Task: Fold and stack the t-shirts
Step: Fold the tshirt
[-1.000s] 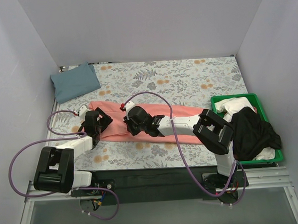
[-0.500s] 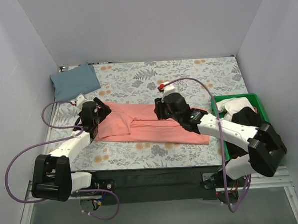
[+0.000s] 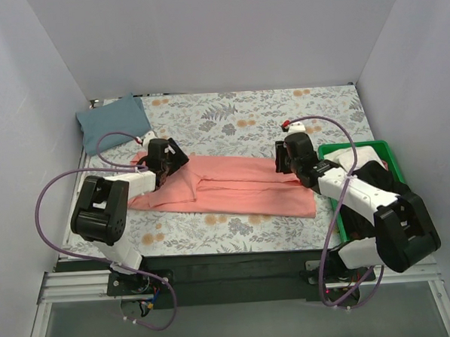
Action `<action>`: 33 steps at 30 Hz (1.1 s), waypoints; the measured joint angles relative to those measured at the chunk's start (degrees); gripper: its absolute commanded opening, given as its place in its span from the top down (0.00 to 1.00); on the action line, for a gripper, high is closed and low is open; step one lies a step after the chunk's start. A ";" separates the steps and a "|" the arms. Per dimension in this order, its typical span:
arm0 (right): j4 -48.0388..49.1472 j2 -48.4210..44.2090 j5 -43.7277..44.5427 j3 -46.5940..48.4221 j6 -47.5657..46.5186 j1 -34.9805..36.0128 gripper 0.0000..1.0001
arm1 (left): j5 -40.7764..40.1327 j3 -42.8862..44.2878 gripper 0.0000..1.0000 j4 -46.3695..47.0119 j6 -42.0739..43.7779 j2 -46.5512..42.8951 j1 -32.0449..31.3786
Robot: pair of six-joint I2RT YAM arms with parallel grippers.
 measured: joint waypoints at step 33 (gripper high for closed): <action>-0.37 2.93 -7.69 -8.59 -0.24 -5.07 0.60 | -3.21 -6.29 0.25 -0.79 2.16 -6.23 3.52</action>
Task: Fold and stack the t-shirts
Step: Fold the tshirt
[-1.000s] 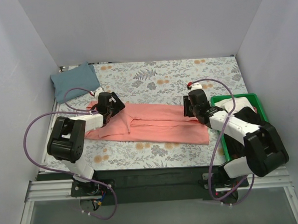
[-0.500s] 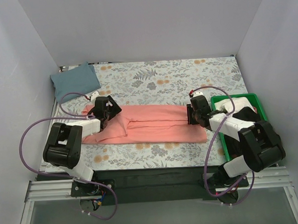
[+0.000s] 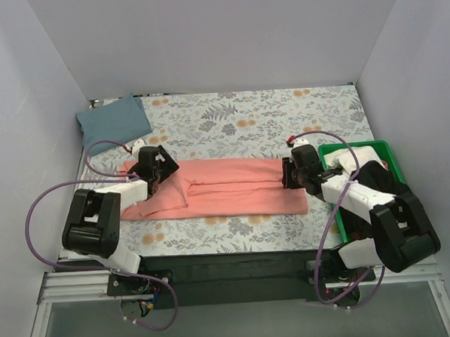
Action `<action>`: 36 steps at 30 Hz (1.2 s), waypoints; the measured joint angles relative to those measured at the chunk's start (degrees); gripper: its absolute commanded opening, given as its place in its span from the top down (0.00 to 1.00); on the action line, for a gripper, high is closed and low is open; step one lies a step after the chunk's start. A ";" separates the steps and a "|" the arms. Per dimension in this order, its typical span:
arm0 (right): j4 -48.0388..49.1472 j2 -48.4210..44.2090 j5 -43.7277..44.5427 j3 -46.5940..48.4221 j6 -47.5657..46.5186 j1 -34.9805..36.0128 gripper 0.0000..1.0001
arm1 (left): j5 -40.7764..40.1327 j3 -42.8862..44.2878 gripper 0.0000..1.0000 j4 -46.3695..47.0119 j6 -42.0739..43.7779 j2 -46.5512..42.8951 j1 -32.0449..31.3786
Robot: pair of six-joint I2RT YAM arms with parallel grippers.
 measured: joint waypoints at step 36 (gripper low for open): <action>-1.81 13.05 6.12 12.28 -3.91 -7.89 0.66 | -0.81 -0.92 0.25 -5.79 2.34 -5.46 0.35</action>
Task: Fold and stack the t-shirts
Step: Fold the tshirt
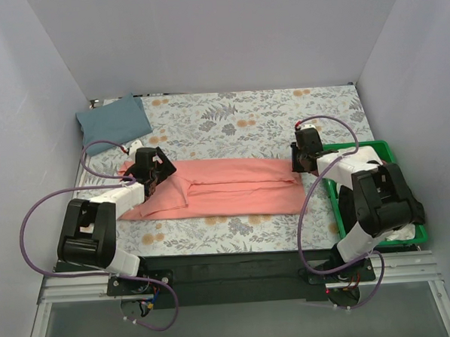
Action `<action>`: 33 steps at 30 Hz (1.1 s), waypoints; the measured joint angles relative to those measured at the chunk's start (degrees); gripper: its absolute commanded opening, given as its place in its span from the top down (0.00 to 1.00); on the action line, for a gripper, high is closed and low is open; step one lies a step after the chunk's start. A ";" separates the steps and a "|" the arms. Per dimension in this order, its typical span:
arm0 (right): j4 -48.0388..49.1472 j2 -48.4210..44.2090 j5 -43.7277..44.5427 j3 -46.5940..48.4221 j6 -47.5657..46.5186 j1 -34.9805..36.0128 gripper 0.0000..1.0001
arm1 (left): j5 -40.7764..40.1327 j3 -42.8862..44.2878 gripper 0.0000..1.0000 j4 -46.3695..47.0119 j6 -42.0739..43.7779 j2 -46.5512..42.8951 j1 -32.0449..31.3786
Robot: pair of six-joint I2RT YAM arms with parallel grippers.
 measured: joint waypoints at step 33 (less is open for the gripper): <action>3.61 5.62 -2.29 2.84 -0.28 -3.82 0.99 | -4.00 -0.02 0.22 -1.73 1.62 0.72 1.11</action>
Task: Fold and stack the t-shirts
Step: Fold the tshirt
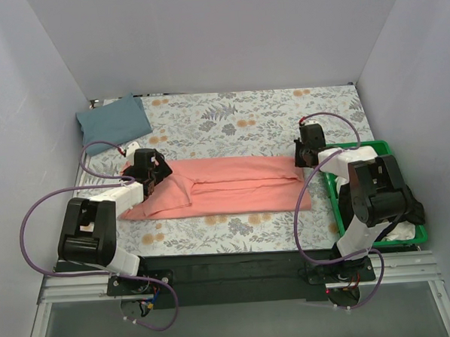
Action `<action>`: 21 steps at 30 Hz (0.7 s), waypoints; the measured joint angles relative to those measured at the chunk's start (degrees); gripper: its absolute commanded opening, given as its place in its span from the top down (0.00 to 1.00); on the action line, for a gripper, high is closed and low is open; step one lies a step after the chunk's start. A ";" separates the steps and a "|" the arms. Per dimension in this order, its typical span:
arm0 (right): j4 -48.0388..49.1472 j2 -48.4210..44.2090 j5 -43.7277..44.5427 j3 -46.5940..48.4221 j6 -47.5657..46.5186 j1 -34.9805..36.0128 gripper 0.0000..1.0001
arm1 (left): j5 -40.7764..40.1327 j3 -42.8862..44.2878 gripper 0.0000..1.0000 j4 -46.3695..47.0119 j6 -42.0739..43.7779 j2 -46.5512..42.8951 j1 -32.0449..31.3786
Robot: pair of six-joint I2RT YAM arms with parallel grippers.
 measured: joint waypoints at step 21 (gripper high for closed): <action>-0.83 -10.71 -0.48 -0.59 -1.18 6.05 0.68 | 0.15 3.30 0.23 -1.33 -0.98 0.96 -0.98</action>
